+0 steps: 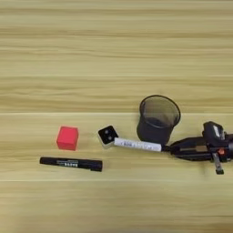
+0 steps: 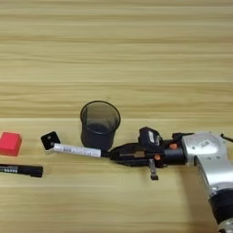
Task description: Move the objects on the table
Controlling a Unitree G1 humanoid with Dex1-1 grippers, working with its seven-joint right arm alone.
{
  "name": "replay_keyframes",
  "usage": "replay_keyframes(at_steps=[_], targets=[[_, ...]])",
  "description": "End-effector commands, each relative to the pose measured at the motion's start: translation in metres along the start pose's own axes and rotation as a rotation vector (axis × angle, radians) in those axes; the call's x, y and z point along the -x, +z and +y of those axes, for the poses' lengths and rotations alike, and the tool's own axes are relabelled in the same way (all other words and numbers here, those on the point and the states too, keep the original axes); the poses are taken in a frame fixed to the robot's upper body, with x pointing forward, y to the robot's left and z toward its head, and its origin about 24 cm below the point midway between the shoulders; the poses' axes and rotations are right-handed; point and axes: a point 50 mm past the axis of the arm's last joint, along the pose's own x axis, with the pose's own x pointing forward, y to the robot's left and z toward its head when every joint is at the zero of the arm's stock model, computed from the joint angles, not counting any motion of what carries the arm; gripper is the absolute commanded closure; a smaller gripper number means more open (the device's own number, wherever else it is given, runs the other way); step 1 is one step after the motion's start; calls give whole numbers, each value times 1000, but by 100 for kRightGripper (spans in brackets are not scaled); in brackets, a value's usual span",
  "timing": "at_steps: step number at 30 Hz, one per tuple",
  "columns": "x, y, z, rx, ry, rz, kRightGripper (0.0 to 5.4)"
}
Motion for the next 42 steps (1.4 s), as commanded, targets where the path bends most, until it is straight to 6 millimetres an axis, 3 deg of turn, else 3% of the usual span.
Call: replay_keyframes(at_steps=[1,14,24,42], targets=[[12,32,-19,112,-74,-47,472],[26,83,-22,196,-108,-243,473],[38,100,-23,225,-137,-268,473],[71,110,-52,401,-263,48,473]])
